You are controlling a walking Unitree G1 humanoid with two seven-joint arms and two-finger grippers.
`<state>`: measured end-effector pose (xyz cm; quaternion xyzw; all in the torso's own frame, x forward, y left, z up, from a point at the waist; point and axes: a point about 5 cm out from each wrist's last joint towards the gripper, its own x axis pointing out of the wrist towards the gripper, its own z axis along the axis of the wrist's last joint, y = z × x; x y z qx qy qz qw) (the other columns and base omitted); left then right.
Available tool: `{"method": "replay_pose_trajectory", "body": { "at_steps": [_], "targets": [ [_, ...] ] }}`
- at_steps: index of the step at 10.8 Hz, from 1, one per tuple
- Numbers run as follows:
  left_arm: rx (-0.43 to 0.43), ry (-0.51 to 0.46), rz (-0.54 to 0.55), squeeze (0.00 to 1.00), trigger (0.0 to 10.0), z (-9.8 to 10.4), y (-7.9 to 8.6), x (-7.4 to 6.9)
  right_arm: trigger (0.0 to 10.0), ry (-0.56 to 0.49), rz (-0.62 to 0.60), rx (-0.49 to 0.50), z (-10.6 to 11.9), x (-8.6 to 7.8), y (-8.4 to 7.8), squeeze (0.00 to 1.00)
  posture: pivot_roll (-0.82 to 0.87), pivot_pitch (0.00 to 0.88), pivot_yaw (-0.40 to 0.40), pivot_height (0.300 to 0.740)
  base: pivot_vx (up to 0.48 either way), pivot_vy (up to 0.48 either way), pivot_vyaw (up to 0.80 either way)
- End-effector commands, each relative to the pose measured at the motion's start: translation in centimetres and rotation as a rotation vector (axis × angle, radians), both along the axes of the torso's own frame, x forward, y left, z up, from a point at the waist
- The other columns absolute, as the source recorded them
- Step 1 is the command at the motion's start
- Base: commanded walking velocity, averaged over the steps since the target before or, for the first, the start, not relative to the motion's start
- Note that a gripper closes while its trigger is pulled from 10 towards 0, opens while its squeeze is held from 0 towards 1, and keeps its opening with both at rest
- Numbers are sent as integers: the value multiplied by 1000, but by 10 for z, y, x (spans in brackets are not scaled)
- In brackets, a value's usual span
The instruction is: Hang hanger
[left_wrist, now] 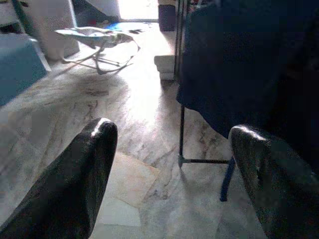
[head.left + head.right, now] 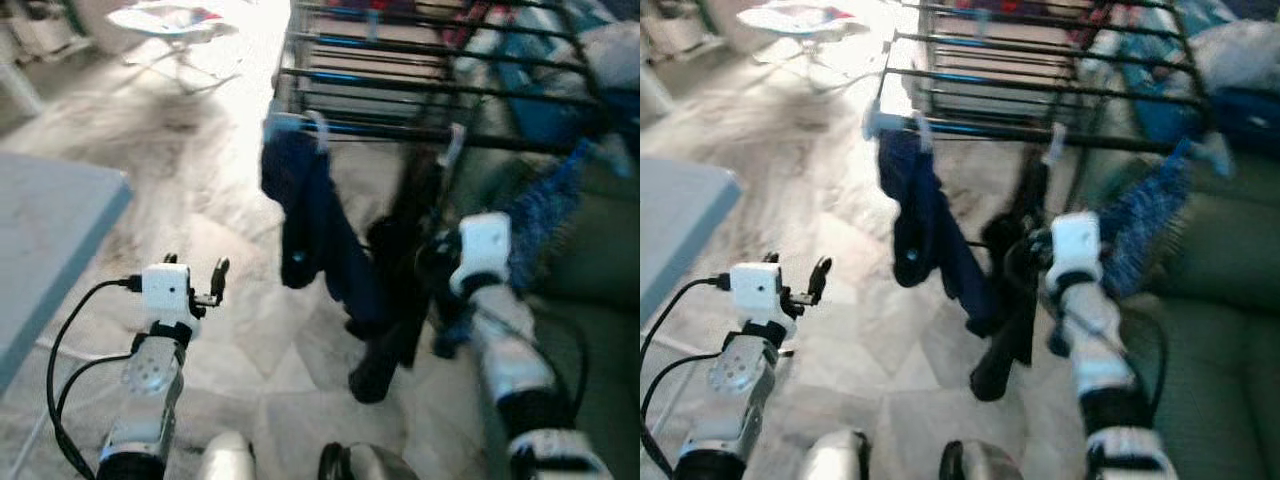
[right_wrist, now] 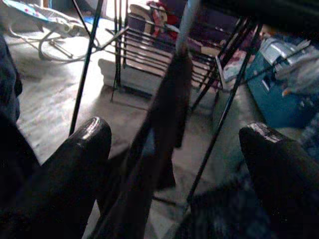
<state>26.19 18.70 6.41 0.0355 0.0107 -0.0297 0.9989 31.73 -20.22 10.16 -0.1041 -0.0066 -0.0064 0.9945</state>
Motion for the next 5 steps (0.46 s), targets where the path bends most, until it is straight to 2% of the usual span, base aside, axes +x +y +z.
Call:
{"method": "replay_pose_trajectory", "body": {
  "at_steps": [1,2,3,5],
  "targets": [
    [14,-7,6,0,10000,1,4,-2,10000,-3,-23,28,0,1,-5,0,50,148,-73,740,390,277,0],
    [9,-9,-2,0,10000,0,2,-3,10000,-5,-36,29,-2,0,-5,0,47,151,-74,740,450,0,0],
    [2,-6,-10,0,10000,-1,-1,-3,10000,2,-42,38,-4,-1,-4,0,47,151,-74,740,450,0,-800],
    [-5,-3,-25,0,10000,-1,-4,-3,10000,-9,-29,43,-10,-8,2,0,38,155,-67,740,454,0,0]
  ]
}}
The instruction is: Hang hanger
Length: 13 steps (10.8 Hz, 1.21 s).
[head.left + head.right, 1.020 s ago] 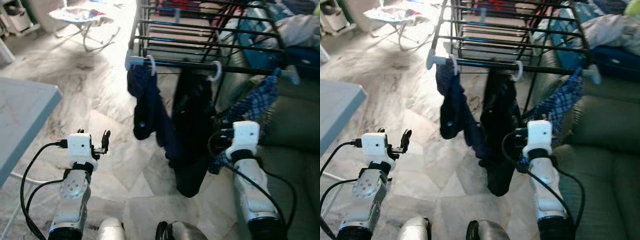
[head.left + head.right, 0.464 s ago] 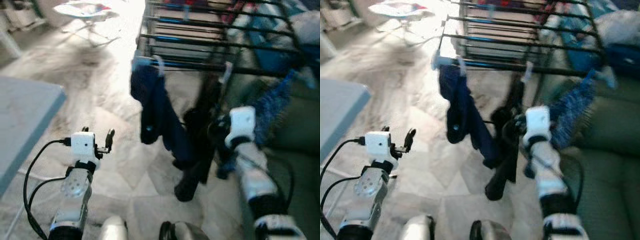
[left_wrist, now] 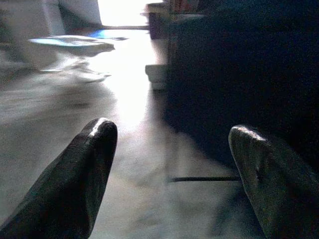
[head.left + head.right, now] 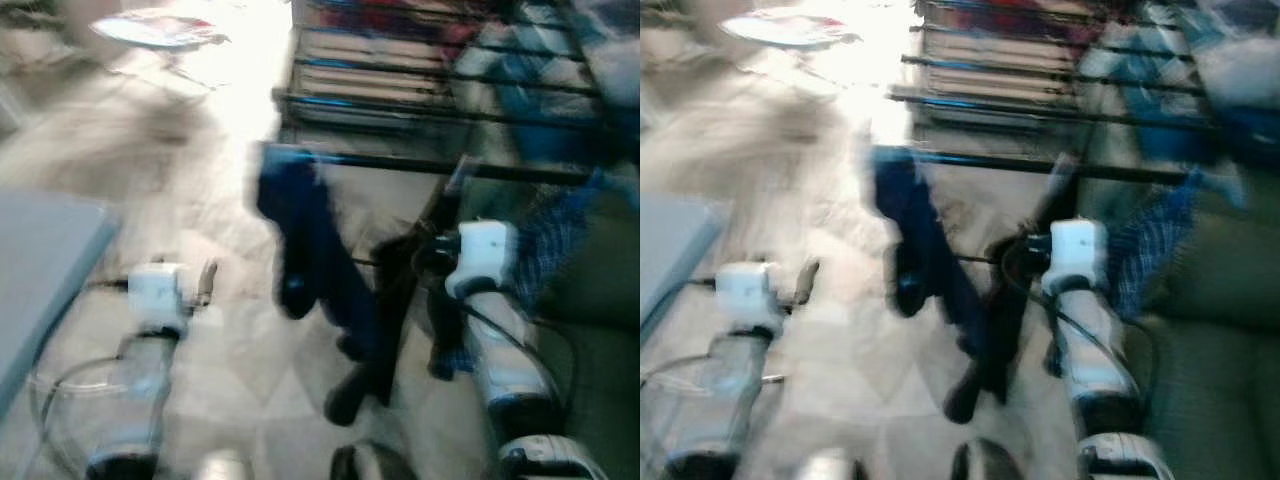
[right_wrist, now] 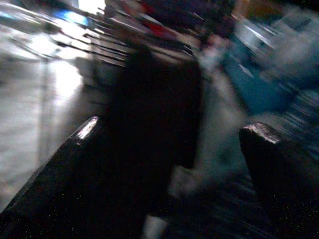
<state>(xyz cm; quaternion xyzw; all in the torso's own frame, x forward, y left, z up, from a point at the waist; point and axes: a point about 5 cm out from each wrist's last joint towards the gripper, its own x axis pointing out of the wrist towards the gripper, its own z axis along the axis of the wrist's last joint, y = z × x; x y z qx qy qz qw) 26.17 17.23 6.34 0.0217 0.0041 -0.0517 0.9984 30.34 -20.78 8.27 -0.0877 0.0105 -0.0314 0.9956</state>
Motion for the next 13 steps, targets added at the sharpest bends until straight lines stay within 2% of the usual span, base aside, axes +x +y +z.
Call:
{"method": "replay_pose_trajectory", "body": {
  "at_steps": [1,4,7,10,13],
  "targets": [
    [22,3,18,0,10000,0,11,-2,10000,-35,22,11,7,4,9,0,38,156,-67,740,0,0,0],
    [19,8,26,0,10000,-1,11,-4,10000,-25,34,20,0,-2,19,0,42,158,-69,740,0,0,0],
    [24,28,27,0,10000,-2,12,-4,10000,-27,8,24,-3,-10,21,0,45,159,-71,740,0,0,0],
    [31,20,3,0,10000,-2,9,-4,10000,-17,-40,10,-7,-19,15,0,38,162,-71,740,0,470,0],
    [40,25,-11,0,10000,-3,6,-5,10000,-1,-138,-34,-11,-30,5,0,37,165,-74,740,0,479,0]
  ]
}}
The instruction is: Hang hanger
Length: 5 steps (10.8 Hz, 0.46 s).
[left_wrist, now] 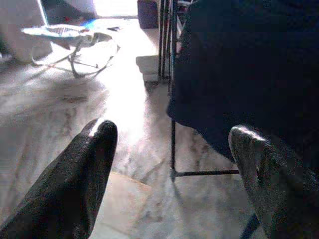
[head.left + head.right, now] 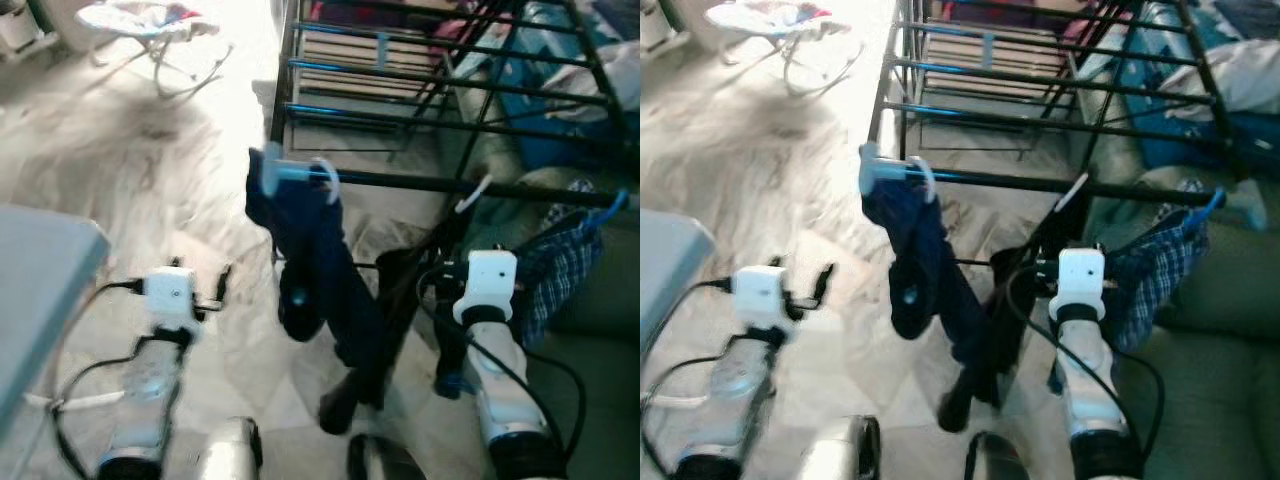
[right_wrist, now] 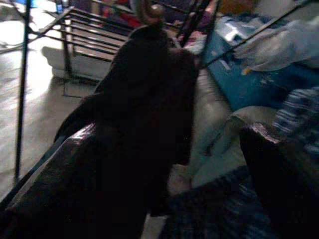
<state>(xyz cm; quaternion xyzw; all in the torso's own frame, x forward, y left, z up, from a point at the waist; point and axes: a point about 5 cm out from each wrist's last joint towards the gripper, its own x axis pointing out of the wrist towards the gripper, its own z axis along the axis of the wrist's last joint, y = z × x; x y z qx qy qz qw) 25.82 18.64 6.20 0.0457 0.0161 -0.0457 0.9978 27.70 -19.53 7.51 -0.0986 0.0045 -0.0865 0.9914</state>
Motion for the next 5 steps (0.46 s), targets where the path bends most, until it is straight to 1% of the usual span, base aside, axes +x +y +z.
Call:
{"method": "replay_pose_trajectory", "body": {
  "at_steps": [1,3,5],
  "targets": [
    [-2,8,-26,0,10000,-2,-9,-2,10000,28,-50,-16,-4,-6,-9,0,37,165,-74,740,0,0,0],
    [5,-9,-45,0,10000,0,-10,-3,10000,34,-102,-48,-4,-13,-19,0,38,167,-75,740,0,0,0],
    [13,-6,-56,0,10000,0,-11,-4,10000,43,-119,-74,-5,-20,-26,0,38,168,-76,740,0,0,0]
  ]
}}
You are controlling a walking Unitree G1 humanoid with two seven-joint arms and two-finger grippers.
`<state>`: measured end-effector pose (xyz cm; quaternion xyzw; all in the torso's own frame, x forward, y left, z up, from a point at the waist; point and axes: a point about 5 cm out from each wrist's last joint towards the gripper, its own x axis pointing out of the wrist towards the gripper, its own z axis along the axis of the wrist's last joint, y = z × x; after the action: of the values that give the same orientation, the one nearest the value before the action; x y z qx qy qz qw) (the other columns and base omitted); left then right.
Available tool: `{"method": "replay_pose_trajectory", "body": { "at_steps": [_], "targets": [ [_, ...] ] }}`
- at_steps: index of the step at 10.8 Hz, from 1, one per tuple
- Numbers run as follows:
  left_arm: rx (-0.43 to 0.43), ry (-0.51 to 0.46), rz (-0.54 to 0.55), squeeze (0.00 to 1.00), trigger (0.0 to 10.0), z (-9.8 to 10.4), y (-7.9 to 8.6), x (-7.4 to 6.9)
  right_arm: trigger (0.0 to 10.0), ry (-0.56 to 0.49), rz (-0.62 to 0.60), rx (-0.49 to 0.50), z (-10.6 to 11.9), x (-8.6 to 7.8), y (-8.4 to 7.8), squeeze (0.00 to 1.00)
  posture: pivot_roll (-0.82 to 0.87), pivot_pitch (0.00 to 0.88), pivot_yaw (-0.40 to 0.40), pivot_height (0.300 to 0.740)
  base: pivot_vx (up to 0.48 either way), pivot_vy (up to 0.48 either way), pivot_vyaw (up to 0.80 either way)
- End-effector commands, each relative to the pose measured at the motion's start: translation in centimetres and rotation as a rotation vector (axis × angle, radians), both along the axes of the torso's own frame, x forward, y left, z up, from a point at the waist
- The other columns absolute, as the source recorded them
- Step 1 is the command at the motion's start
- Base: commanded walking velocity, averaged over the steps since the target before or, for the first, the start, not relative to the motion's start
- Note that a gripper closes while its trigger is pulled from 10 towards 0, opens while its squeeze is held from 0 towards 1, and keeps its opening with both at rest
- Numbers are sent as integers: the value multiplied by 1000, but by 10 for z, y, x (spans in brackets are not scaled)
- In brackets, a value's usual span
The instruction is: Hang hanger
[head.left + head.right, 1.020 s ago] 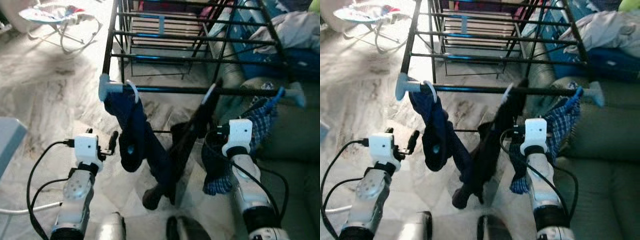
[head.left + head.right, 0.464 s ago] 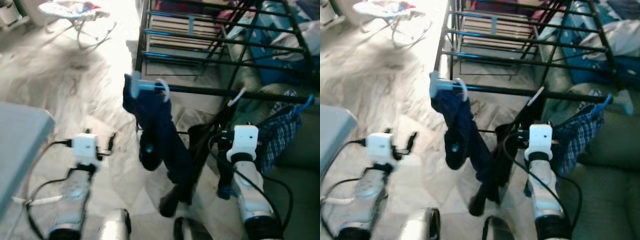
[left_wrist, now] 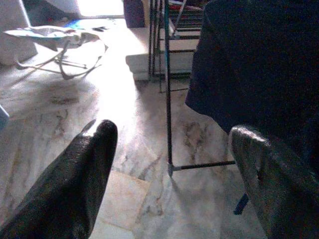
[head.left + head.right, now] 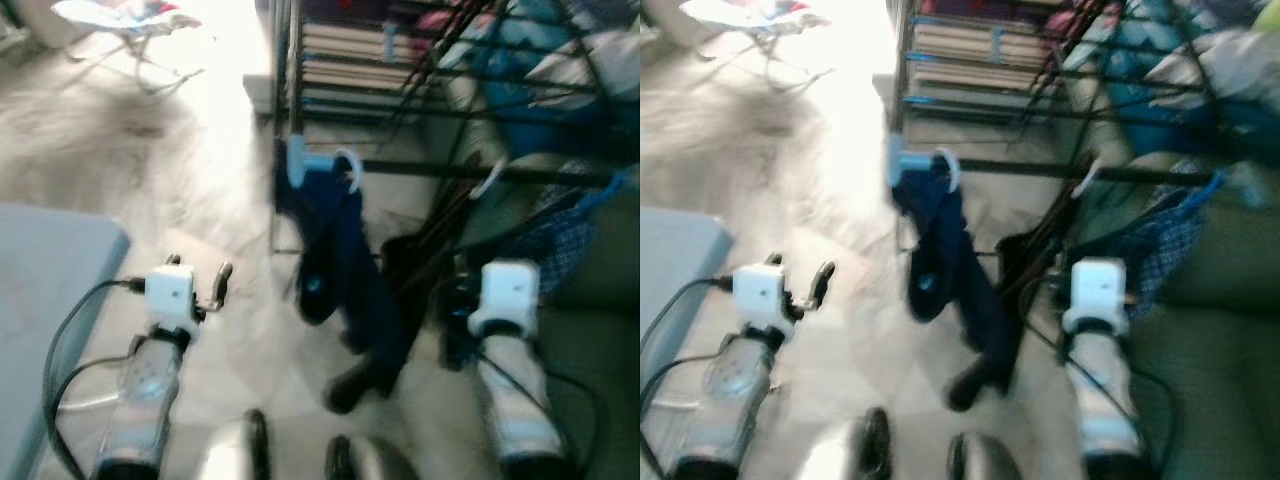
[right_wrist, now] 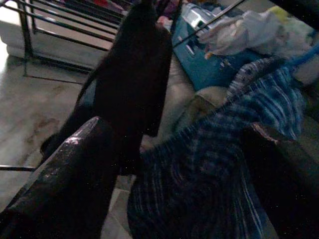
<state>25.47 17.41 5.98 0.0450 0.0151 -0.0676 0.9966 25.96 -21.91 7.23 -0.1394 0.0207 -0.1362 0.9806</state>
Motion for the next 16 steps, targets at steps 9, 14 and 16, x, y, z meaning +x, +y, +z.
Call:
{"method": "replay_pose_trajectory", "body": {
  "at_steps": [9,14,16],
  "targets": [
    [76,-16,-77,0,10000,2,-5,-4,10000,-111,135,-91,24,7,25,0,45,167,-61,740,0,53,0],
    [123,-39,28,0,10000,4,7,0,10000,-105,271,-10,33,36,39,0,46,172,-61,740,0,0,0],
    [129,-34,27,0,10000,3,7,0,10000,-79,338,58,38,59,51,0,54,174,-63,740,0,0,0]
  ]
}}
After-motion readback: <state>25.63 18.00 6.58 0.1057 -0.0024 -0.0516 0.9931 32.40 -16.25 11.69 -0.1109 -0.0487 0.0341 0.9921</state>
